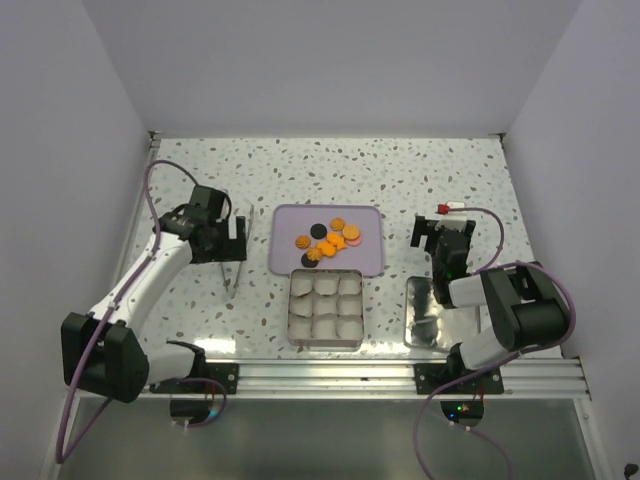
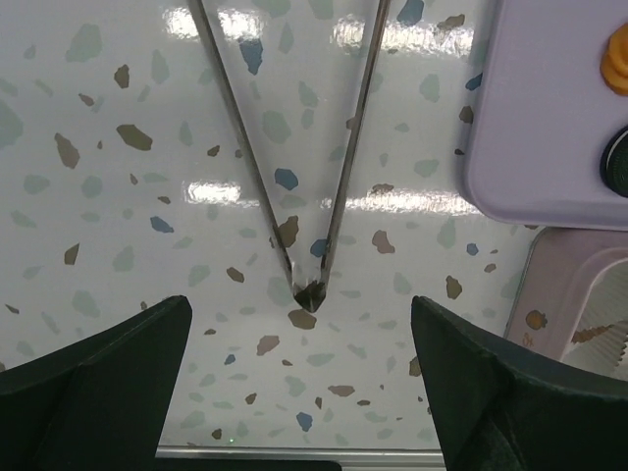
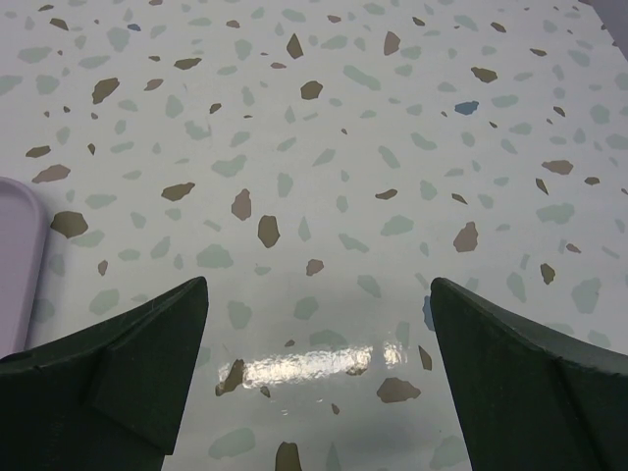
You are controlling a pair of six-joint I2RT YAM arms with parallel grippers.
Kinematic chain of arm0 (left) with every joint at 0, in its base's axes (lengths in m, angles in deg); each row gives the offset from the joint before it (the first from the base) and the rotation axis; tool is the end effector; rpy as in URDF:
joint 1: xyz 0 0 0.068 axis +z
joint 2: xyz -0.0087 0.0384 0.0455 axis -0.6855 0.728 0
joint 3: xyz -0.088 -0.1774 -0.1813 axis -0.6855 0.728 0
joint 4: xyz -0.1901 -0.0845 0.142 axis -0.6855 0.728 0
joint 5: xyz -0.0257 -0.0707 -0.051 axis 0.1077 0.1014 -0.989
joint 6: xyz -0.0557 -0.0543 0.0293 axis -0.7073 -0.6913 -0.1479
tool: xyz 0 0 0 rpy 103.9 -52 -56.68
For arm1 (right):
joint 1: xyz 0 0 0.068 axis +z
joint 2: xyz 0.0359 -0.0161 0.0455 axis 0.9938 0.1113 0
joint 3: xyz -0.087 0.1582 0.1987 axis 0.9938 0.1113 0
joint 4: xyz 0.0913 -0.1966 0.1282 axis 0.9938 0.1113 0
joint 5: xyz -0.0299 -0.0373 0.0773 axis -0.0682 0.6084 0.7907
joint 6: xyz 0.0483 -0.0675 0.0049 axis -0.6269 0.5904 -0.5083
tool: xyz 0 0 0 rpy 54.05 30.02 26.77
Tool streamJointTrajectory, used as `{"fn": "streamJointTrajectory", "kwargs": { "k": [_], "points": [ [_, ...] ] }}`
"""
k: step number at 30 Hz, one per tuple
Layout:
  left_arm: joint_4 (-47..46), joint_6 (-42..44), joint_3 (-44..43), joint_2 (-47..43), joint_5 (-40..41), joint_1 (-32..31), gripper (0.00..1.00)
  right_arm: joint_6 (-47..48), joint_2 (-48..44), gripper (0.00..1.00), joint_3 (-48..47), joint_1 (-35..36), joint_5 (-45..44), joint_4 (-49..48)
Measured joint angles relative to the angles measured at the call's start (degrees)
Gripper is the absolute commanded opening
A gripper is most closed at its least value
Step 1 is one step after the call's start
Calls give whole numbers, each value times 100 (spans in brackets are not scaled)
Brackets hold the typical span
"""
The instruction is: Pack the cookies
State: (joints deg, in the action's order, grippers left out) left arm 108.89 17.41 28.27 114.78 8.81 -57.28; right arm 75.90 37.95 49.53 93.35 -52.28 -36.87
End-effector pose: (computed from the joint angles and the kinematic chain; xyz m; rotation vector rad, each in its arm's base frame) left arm 0.2360 -0.0487 0.2321 -0.1799 2.6540 -0.0110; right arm 0.2868 0.0260 0.1413 0.1076 1.7825 -0.1421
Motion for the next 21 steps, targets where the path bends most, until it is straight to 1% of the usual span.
{"fn": "streamJointTrajectory", "kwargs": {
  "k": [4, 10, 15, 21],
  "points": [
    [-393, 24, 140, 463, -170, 9, 100, 0, 39, 99, 0, 0, -2, -50],
    [-820, 216, 313, 1189, -219, 33, 100, 2, 70, 99, 0, 0, -2, -85],
    [-1231, 367, 382, 1709, -310, 313, 100, 2, 72, 99, 0, 0, -2, -85],
    [-1561, 616, 374, 2326, -431, 387, 96, 2, 72, 99, -2, 0, -2, -85]
  ]
}}
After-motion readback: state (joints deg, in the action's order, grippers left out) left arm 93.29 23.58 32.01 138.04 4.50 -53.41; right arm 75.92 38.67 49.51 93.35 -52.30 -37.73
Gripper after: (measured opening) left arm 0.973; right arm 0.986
